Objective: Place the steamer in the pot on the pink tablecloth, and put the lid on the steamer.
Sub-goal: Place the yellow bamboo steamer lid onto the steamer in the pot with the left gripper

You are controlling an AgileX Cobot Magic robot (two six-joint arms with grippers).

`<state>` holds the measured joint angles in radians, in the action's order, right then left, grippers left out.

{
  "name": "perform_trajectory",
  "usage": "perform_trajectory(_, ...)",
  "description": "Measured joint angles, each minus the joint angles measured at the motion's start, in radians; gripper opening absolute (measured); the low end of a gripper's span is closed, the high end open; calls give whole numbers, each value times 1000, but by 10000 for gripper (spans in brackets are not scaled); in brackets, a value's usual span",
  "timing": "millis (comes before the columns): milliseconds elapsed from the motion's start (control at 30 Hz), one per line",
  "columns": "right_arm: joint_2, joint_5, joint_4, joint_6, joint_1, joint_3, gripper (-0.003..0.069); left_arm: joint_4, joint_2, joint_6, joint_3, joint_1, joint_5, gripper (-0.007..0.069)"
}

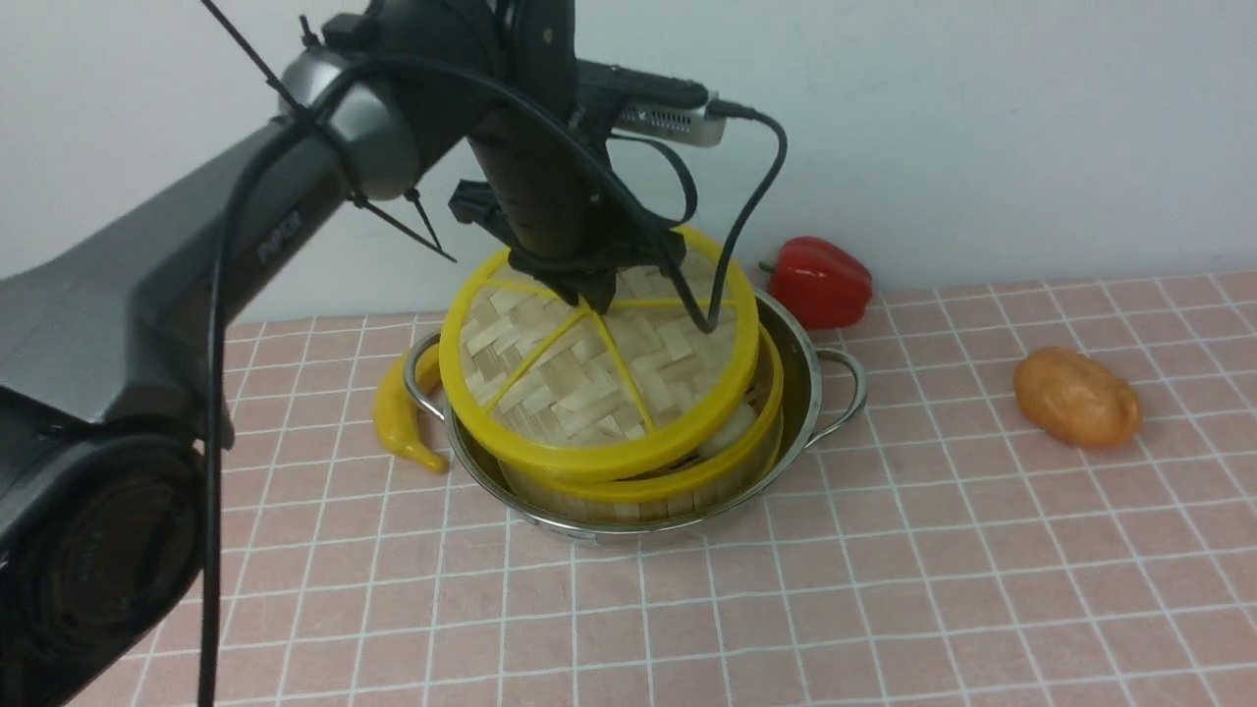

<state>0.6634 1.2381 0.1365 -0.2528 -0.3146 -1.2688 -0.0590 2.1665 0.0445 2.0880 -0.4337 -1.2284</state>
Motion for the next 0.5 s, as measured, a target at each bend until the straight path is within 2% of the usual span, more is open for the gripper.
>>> perform_trajectory(500,0,0,-2,-14,0,1,491,4,51,-29,0,0,60,120)
